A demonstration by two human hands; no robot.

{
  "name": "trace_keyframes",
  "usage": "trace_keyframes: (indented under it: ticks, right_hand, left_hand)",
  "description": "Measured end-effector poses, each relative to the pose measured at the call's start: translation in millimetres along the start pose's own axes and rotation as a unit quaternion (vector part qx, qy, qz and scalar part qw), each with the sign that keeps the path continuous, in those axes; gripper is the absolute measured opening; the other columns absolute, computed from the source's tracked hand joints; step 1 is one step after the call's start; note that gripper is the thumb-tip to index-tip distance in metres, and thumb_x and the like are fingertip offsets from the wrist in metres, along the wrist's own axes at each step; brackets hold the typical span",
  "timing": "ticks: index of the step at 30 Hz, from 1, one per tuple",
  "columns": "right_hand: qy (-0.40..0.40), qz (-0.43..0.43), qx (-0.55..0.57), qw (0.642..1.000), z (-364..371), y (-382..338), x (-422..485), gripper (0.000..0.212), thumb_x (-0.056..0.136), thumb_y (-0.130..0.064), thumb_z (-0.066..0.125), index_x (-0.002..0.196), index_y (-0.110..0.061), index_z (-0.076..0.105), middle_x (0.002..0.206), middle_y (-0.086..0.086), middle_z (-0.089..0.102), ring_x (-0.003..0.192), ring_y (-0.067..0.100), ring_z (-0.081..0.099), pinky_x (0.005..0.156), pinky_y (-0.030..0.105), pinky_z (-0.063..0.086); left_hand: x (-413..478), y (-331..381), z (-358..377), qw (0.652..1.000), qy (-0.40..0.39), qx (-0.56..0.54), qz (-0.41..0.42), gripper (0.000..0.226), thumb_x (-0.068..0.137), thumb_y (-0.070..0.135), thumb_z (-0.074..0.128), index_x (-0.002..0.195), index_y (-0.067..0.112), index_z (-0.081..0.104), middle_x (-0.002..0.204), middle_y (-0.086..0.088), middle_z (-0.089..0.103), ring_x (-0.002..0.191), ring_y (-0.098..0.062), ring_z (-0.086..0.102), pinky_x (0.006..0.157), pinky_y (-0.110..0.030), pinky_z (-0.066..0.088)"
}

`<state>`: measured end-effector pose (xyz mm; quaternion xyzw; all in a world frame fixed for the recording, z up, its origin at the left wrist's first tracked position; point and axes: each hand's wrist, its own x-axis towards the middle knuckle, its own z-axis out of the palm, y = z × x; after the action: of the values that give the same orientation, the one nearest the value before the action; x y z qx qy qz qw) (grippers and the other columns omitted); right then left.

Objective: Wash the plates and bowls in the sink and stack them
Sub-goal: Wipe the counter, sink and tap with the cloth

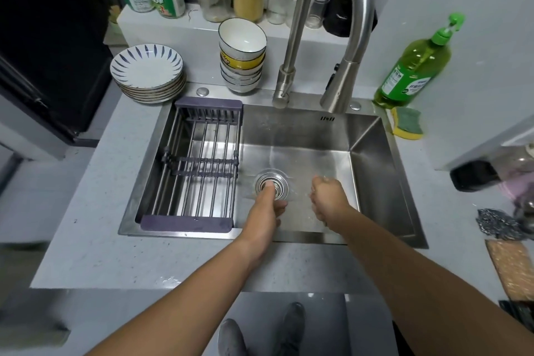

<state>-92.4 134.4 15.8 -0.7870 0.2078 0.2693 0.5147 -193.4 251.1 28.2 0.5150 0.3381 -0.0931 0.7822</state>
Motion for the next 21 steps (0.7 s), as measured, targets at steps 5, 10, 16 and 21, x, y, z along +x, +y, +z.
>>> trace_keyframes:
  ticks: [5,10,16,21]
  right_hand:
    - [-0.039,0.015,0.085,0.996,-14,-7,-2,0.04,0.103,-0.044,0.045,0.077,-0.015,0.05,0.06,0.005,0.045,0.041,0.016,0.04,0.042,0.019,0.03]
    - [-0.228,0.073,0.294,0.925,-54,-16,-9,0.048,0.104,-0.048,0.032,0.115,-0.009,0.058,0.106,0.026,0.06,0.077,0.031,0.062,0.062,0.034,0.047]
    - [-0.176,-0.02,0.197,0.964,-130,-4,-1,0.027,0.101,-0.015,0.056,0.127,-0.014,0.06,0.112,0.01,0.072,0.093,0.022,0.071,0.073,0.034,0.057]
    - [-0.197,-0.038,0.118,0.973,-188,5,2,0.022,0.097,-0.025,0.065,0.116,-0.016,0.071,0.11,0.009,0.076,0.103,0.022,0.073,0.083,0.035,0.058]
  left_hand:
    - [1,5,24,0.999,-0.029,-0.02,-0.015,0.036,0.107,0.047,0.041,0.113,0.018,0.063,0.111,-0.005,0.065,0.104,-0.019,0.066,0.086,-0.035,0.054]
    - [6,9,62,0.995,-0.089,0.038,0.027,0.014,0.104,0.023,0.055,0.107,0.015,0.067,0.089,-0.005,0.065,0.079,-0.013,0.063,0.074,-0.026,0.053]
    - [21,5,106,0.993,-0.109,0.036,-0.021,0.007,0.095,0.019,0.071,0.101,0.021,0.069,0.096,-0.002,0.072,0.08,-0.01,0.067,0.067,-0.029,0.058]
    - [31,-1,158,0.98,-0.177,0.082,-0.031,0.019,0.103,0.027,0.058,0.115,0.019,0.07,0.097,-0.002,0.074,0.076,-0.01,0.063,0.062,-0.021,0.047]
